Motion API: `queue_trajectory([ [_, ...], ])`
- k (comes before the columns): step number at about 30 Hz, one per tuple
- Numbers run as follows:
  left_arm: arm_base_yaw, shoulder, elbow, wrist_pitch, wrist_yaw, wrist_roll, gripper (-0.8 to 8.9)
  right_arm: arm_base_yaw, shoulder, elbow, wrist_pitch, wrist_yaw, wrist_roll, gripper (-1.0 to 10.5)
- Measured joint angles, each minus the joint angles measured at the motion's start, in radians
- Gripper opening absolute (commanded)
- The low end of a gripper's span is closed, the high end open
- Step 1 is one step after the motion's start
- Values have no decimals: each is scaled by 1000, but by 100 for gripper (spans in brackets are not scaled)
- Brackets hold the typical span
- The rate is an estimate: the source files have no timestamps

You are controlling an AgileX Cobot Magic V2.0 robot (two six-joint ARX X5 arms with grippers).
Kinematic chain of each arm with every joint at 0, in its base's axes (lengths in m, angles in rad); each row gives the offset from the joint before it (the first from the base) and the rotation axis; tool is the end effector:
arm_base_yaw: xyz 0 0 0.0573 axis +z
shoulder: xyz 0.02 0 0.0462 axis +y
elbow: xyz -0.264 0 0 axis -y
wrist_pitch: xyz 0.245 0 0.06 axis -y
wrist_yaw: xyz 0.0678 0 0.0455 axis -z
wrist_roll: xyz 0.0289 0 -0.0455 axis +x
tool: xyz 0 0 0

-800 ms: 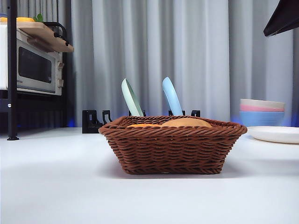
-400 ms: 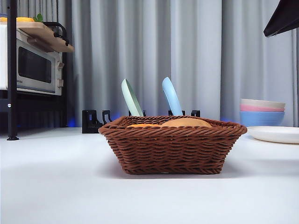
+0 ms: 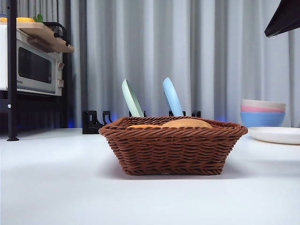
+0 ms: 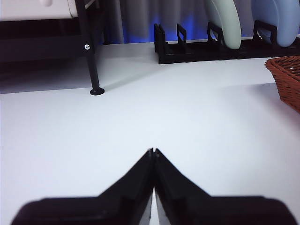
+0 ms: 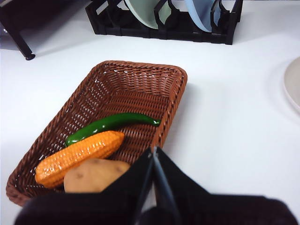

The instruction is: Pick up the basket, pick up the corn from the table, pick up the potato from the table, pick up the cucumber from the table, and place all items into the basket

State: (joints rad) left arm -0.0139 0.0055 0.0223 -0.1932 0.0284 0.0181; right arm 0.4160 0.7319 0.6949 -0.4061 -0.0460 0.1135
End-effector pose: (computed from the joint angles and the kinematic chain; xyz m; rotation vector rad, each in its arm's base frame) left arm 0.0951 -0.0021 0.1521 0.0168 0.1760 -0.0438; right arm 0.1440 0.0651 0.2894 0.0275 0.4643 0.4286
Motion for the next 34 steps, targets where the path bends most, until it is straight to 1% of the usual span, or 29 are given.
queue_trajectory([
  [3, 0, 0, 0, 0, -2, 0, -3, -12, -61, 0, -31, -1, -8, 2],
  [7, 0, 0, 0, 0, -2, 0, -3, -64, -156, -35, 29, -3, -64, 2],
  [10, 0, 0, 0, 0, -2, 0, -3, -123, -254, -140, 118, -6, -108, 2],
  [14, 0, 0, 0, 0, -2, 0, -3, -196, -399, -309, 222, -6, -126, 2],
  [20, 0, 0, 0, 0, -2, 0, -3, -284, -562, -498, 242, -6, -130, 2],
  [24, 0, 0, 0, 0, -2, 0, -3, -307, -618, -570, 242, -6, -133, 2],
  [34, 0, 0, 0, 0, -2, 0, -3, -307, -684, -654, 269, -6, -133, 2],
])
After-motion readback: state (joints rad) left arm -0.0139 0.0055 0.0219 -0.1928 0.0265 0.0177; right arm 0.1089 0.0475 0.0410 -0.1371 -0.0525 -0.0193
